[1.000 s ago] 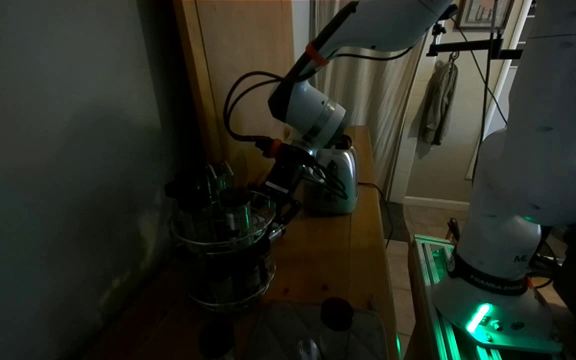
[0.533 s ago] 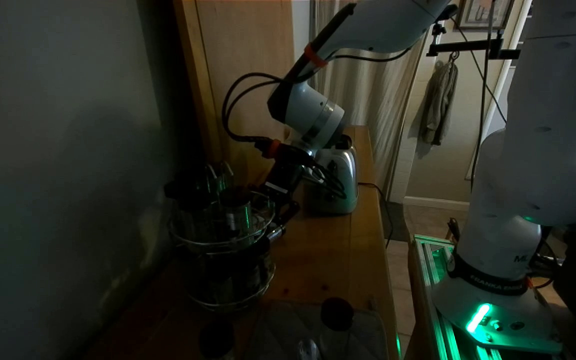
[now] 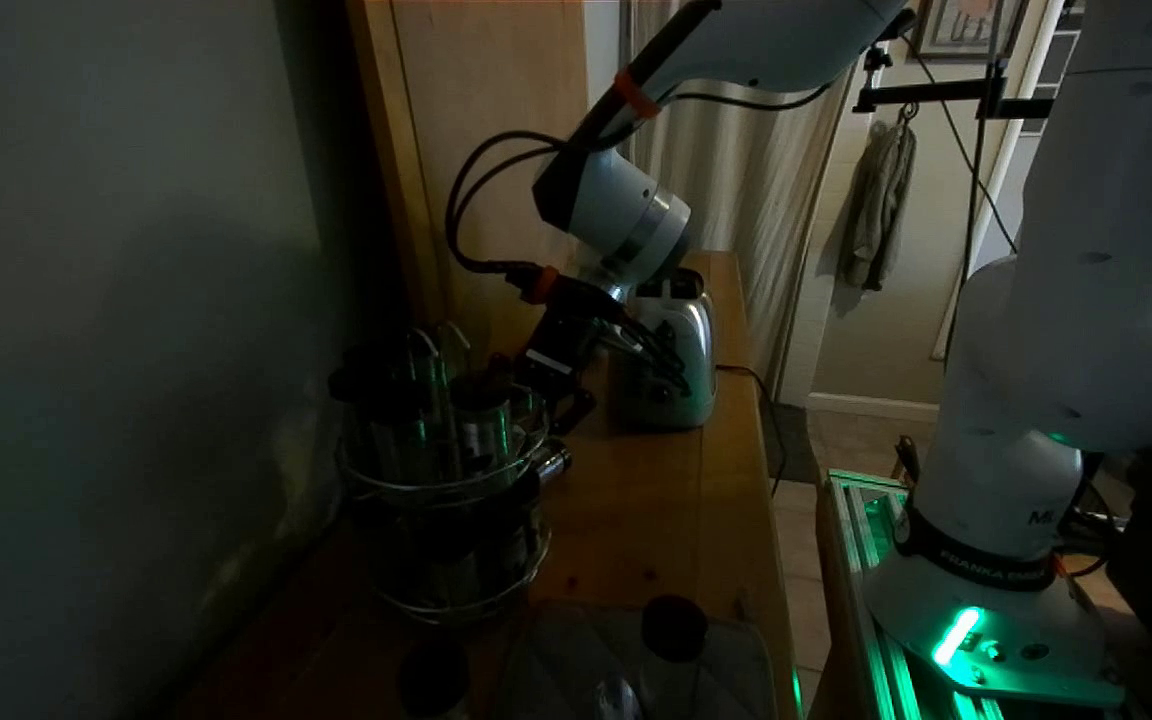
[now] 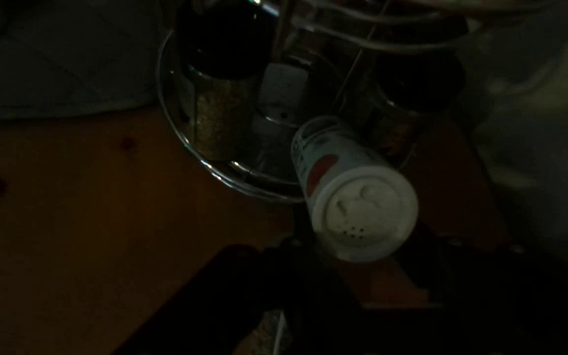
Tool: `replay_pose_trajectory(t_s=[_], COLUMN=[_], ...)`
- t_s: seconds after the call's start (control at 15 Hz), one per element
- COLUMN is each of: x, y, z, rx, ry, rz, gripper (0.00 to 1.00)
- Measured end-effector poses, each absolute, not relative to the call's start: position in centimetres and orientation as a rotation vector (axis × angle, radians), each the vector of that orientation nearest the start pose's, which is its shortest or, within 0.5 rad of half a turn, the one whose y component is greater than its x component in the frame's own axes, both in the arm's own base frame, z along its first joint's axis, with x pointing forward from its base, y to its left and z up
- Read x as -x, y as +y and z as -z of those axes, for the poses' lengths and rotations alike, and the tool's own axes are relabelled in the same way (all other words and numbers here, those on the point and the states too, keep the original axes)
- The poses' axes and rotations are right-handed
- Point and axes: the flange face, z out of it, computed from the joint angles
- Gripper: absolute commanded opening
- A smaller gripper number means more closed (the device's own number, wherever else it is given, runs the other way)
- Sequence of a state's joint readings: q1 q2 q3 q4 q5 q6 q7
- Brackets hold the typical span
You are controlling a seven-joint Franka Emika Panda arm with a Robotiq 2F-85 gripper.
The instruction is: Take the bottle from the top shelf to the bottom shelf of the spice rack
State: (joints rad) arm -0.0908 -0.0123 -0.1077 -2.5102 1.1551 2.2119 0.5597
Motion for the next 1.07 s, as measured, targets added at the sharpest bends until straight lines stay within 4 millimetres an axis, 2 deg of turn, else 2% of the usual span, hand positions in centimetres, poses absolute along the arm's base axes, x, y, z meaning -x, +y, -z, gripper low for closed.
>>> replay_pose_trajectory(t_s=[0.4,0.47,0.53,0.73,0.87,0.93,1.07], x=[-44.9,-44.9,-45.0,-45.0,-45.0,-45.0,-45.0], y=[-4.5,-4.2,-3.8,-3.0,-2.7,-2.6,-2.6], z=[-30.2,-30.5,-30.8,-31.4,-31.8,-32.0,-32.3], rx=[1.739,1.758,1.775,1.808,1.814,1.815,1.816], ry=[1.706,1.706,1.706,1.704,1.695,1.691,1.685], rz=[-0.379,-0.374,-0.372,-0.374,-0.369,-0.365,-0.358], gripper=[0.18,0.52,0.69,0.90,0.93,1.00,1.00])
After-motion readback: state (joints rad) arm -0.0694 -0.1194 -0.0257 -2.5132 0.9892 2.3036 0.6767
